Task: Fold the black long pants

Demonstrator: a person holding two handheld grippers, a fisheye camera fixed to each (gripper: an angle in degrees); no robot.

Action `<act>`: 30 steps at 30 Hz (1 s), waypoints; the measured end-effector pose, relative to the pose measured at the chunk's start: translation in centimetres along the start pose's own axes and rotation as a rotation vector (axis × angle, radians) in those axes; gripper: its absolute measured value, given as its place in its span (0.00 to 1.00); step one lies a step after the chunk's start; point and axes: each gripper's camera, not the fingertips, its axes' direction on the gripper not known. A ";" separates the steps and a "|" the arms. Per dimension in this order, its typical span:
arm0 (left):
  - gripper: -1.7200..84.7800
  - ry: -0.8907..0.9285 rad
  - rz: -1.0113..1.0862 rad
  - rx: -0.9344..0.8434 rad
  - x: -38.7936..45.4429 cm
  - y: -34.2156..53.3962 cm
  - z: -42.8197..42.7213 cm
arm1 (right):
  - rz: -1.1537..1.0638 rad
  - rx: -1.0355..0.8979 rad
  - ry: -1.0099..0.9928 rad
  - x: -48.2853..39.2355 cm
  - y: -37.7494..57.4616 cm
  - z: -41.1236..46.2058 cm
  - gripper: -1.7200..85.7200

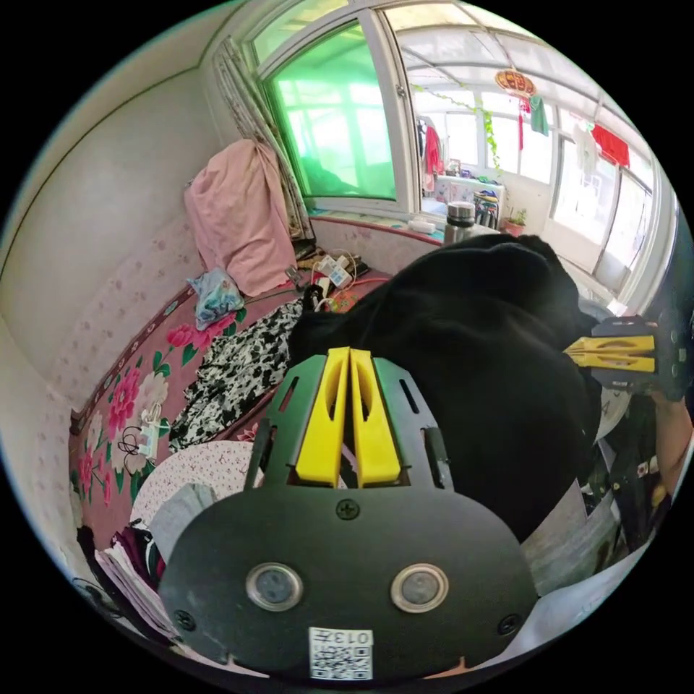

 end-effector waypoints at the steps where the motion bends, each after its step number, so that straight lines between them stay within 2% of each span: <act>1: 0.02 -0.010 0.002 0.047 0.2 0.5 -1.6 | 0.005 0.010 0.007 0.3 -0.4 -0.8 0.02; 6: 0.02 -0.150 -0.044 0.314 1.6 5.2 -8.3 | 0.116 0.223 0.182 1.8 -1.6 -4.5 0.02; 9: 0.02 -0.167 -0.009 0.247 2.4 6.3 -7.7 | 0.155 0.216 0.179 2.7 -3.3 -2.6 0.02; 12: 0.02 -0.076 0.014 0.096 1.9 7.1 -4.6 | 0.158 -0.004 0.139 2.9 -4.2 3.0 0.02; 13: 0.02 -0.055 0.010 0.113 1.3 7.4 -4.8 | 0.169 -0.045 0.113 2.5 -3.8 5.0 0.02; 16: 0.02 -0.003 -0.041 0.071 -0.3 6.6 -5.3 | 0.287 0.000 0.066 2.0 -2.8 6.1 0.02; 20: 0.02 -0.077 0.024 0.064 -0.2 6.6 -7.0 | 0.251 -0.038 0.114 -0.1 -3.6 6.2 0.02; 24: 0.02 0.037 -0.073 0.187 -3.6 9.2 -11.2 | 0.232 -0.037 0.173 -2.2 -4.2 5.5 0.02; 26: 0.02 0.097 -0.145 0.250 -5.8 11.9 -13.7 | 0.263 0.013 0.340 -4.2 -4.5 2.9 0.02; 27: 0.02 0.110 -0.177 0.272 -7.0 14.3 -15.1 | 0.271 0.060 0.363 -4.9 -4.6 1.9 0.02; 29: 0.02 0.128 -0.186 0.247 -8.5 18.5 -16.3 | 0.232 0.315 0.360 -9.4 -4.2 -2.6 0.02; 30: 0.02 0.121 -0.199 0.198 -9.5 21.8 -16.7 | 0.219 0.356 0.352 -10.7 -4.2 -3.3 0.02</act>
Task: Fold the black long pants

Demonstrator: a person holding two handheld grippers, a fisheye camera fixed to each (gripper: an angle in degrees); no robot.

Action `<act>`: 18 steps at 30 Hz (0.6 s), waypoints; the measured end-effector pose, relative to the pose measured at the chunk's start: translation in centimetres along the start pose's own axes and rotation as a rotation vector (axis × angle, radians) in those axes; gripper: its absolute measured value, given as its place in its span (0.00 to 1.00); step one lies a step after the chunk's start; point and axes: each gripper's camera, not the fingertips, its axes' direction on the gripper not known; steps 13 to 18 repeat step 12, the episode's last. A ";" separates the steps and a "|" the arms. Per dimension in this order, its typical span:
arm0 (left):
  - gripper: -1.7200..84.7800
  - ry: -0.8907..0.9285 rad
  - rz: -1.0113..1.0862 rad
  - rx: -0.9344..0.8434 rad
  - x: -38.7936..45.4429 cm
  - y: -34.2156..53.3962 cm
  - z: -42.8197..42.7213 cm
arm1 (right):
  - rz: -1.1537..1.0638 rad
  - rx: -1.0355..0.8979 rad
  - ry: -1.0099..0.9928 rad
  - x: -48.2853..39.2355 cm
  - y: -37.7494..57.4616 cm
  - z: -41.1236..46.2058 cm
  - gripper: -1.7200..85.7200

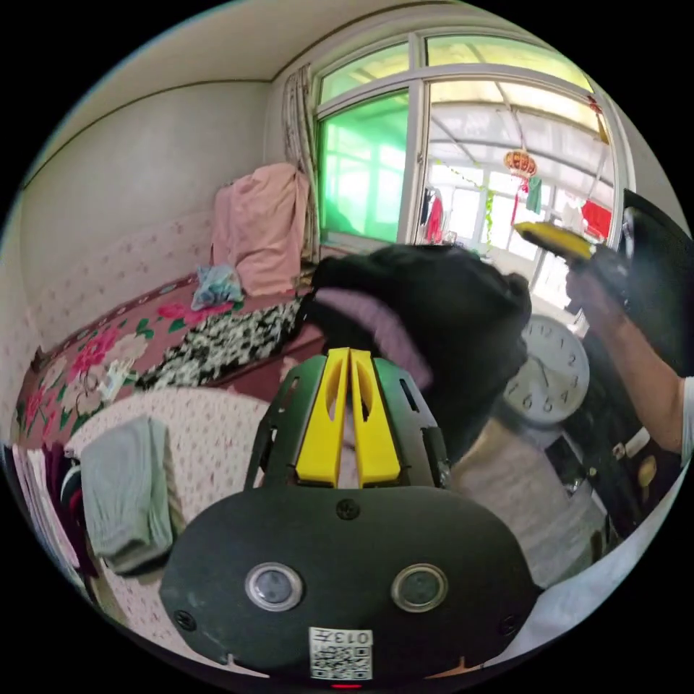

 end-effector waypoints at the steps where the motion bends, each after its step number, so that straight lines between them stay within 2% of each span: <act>1: 0.02 -0.020 -0.036 -0.054 -1.8 3.3 -1.1 | -0.012 0.065 -0.061 -2.3 0.0 -1.9 0.02; 4: 0.02 -0.064 -0.198 -0.206 -7.2 12.1 -4.1 | 0.004 0.123 -0.326 -9.3 0.9 -4.1 0.02; 7: 0.02 -0.109 -0.386 -0.286 -13.0 19.4 -8.7 | -0.047 0.014 -0.549 -18.7 2.1 -2.8 0.03; 11: 0.05 -0.236 -0.424 -0.325 -18.8 23.3 -14.4 | -0.060 -0.135 -0.810 -30.8 2.5 0.2 0.09; 12: 0.07 -0.292 -0.412 -0.315 -20.6 23.5 -16.2 | -0.063 -0.149 -0.840 -32.3 2.2 0.6 0.10; 18: 0.07 -0.292 -0.412 -0.315 -20.6 23.5 -16.2 | -0.063 -0.149 -0.840 -32.3 2.2 0.6 0.10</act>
